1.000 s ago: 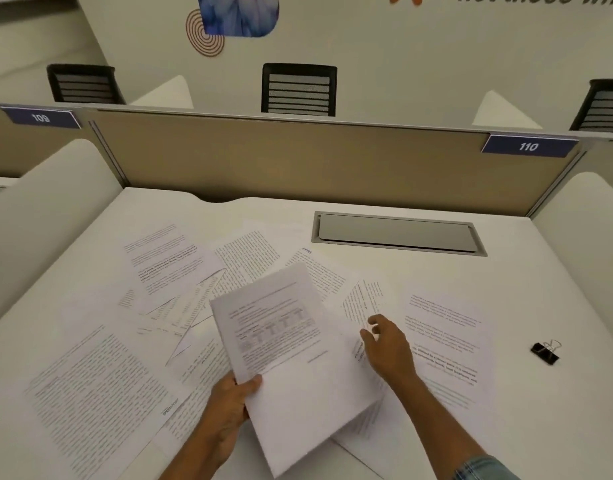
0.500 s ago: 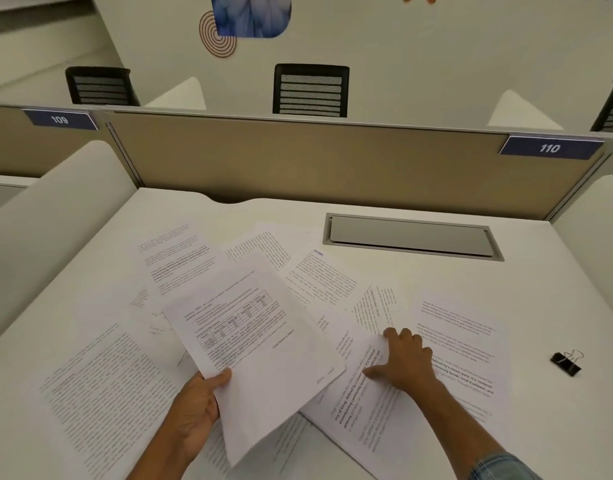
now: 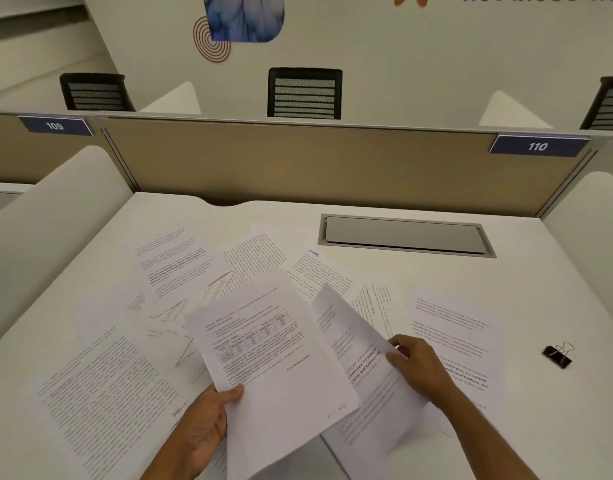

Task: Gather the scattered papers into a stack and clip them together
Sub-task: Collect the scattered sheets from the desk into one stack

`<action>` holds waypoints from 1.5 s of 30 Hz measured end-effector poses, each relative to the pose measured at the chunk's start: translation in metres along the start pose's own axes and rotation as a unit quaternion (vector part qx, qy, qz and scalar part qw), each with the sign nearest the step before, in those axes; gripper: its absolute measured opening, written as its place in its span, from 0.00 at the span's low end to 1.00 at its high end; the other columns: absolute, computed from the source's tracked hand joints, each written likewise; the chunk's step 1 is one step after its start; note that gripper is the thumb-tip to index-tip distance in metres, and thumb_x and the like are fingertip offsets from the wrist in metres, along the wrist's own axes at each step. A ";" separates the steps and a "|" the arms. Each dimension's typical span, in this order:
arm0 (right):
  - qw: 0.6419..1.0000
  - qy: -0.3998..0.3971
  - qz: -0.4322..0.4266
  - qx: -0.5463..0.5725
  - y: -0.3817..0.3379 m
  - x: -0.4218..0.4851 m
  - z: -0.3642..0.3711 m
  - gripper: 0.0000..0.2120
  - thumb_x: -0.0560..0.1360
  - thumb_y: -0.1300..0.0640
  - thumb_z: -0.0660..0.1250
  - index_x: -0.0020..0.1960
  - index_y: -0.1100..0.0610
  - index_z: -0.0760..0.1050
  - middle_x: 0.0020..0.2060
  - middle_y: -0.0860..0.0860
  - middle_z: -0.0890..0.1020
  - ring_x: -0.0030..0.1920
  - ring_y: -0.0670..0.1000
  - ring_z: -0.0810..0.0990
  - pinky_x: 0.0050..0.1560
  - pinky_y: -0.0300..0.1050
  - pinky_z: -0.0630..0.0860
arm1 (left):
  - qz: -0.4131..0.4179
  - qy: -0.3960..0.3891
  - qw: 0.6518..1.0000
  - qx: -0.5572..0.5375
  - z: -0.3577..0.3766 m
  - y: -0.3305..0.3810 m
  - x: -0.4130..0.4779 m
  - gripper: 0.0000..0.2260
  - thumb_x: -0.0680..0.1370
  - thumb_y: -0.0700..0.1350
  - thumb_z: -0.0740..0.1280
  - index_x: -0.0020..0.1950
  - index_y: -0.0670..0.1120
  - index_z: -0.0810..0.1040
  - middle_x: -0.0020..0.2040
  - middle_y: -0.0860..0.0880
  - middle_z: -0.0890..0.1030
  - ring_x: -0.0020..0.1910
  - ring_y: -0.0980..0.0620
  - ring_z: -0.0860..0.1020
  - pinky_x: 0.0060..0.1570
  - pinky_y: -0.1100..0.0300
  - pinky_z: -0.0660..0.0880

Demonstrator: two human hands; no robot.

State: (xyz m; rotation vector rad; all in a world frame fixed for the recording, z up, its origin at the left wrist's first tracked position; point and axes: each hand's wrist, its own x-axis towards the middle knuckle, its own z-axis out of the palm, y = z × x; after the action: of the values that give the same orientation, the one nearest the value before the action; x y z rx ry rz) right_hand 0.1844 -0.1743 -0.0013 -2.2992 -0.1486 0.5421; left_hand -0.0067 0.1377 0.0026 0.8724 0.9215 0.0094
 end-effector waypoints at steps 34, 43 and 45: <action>0.962 0.007 0.066 -0.265 0.014 0.003 0.013 0.38 0.68 0.37 0.74 0.71 0.51 0.65 0.67 0.53 0.71 0.68 0.56 0.70 0.68 0.56 0.68 | 0.088 0.025 0.995 -0.046 -0.033 0.037 -0.006 0.17 0.81 0.33 0.62 0.64 0.49 0.79 0.59 0.50 0.85 0.58 0.48 0.82 0.50 0.55 0.82; 0.981 -0.008 0.068 -0.180 0.006 -0.002 0.006 0.18 0.67 0.48 0.79 0.44 0.51 0.70 0.46 0.49 0.78 0.42 0.48 0.75 0.37 0.39 0.68 | 0.045 0.028 0.995 -0.084 -0.033 0.023 -0.009 0.15 0.81 0.33 0.63 0.61 0.48 0.81 0.58 0.47 0.84 0.56 0.47 0.81 0.47 0.54 0.82; 0.984 -0.013 0.062 -0.167 0.007 -0.005 0.006 0.14 0.71 0.52 0.75 0.47 0.53 0.71 0.48 0.50 0.79 0.45 0.49 0.77 0.40 0.40 0.70 | 0.043 0.018 0.996 -0.071 -0.026 0.019 -0.012 0.15 0.81 0.33 0.63 0.60 0.49 0.80 0.57 0.48 0.84 0.57 0.46 0.80 0.49 0.52 0.82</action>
State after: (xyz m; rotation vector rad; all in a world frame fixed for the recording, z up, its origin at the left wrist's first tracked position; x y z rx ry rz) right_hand 0.1764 -0.1767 -0.0082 -2.6423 -0.1156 0.6511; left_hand -0.0255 0.1627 0.0154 0.7810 0.9051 0.1644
